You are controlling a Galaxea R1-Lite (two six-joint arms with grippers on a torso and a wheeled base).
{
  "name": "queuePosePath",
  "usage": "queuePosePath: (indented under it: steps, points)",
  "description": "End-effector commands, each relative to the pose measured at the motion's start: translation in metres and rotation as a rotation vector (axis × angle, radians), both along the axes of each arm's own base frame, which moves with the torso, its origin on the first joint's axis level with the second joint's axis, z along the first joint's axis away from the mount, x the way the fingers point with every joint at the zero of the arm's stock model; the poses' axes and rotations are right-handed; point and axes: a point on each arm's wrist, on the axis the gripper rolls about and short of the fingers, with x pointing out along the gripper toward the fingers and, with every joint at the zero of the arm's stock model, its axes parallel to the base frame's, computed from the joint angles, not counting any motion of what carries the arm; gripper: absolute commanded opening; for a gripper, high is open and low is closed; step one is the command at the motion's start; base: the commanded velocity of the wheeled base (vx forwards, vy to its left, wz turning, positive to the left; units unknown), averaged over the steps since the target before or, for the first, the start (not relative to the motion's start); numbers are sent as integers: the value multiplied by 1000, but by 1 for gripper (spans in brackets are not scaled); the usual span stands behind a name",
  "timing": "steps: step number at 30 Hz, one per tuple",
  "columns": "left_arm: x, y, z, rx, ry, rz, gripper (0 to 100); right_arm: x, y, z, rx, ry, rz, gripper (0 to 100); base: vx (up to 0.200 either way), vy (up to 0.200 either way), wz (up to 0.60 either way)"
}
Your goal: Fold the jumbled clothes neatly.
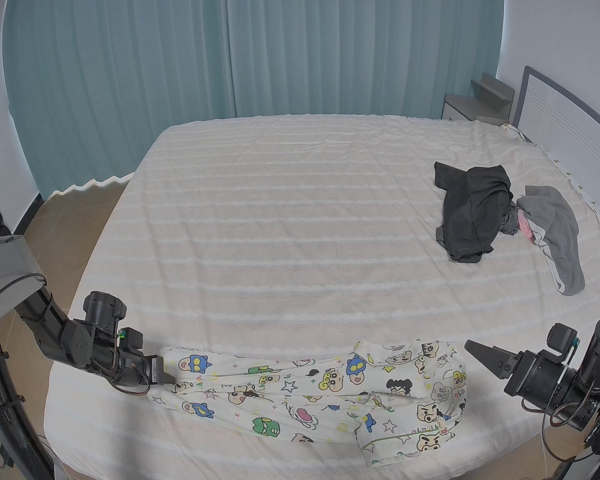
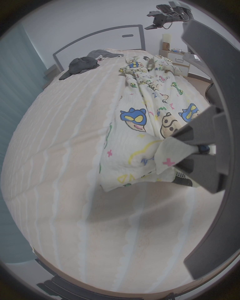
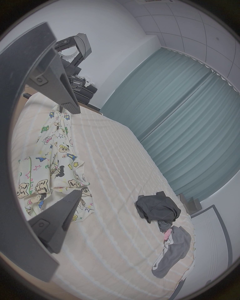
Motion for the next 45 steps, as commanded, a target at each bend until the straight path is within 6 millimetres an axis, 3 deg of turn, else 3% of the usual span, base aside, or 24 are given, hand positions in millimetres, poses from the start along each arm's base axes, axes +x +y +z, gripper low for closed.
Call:
queuePosePath:
  steps: [1, 13, 16, 38, 45]
  points:
    - [-3, 13, 11, 2, -40, 43, 0, -4, -2, -2, -4, 6, 3, 100, 0, 0, 0]
    - [-8, 32, 24, 14, -62, 94, 0, -4, -2, -2, -4, 6, 2, 100, 0, 0, 0]
    - [-15, 52, 30, 48, -63, 67, 0, -4, -2, -2, -4, 6, 0, 100, 0, 0, 0]
    - [-45, 200, 76, -31, -159, 369, 0, -4, -2, -2, -5, 7, 1, 100, 0, 0, 0]
    - [-52, 232, 95, -57, -193, 438, 0, -3, -3, -2, -3, 5, -3, 100, 0, 0, 0]
